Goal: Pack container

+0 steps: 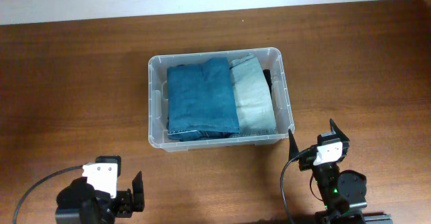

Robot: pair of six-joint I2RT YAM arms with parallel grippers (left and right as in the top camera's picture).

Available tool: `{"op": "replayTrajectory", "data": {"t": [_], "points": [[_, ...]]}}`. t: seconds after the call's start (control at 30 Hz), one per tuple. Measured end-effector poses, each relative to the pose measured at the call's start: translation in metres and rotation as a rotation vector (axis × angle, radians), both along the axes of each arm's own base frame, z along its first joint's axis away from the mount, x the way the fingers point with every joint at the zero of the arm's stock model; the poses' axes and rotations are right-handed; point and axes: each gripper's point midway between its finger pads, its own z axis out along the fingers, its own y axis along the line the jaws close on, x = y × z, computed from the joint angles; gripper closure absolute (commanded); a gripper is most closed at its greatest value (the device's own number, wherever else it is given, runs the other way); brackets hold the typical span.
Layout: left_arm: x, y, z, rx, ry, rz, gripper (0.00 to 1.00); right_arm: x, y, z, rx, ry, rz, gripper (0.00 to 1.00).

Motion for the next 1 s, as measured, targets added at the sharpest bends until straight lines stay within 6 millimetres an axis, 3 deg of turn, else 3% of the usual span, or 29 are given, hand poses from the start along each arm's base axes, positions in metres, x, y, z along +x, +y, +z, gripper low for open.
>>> {"op": "replayTrajectory", "data": {"t": [1.0], "points": [[0.001, 0.0, 0.0003, 0.0, -0.013, 0.0, 0.01, 0.0, 0.0001, -0.0002, -0.001, 0.0, 0.0, 0.02]]}}
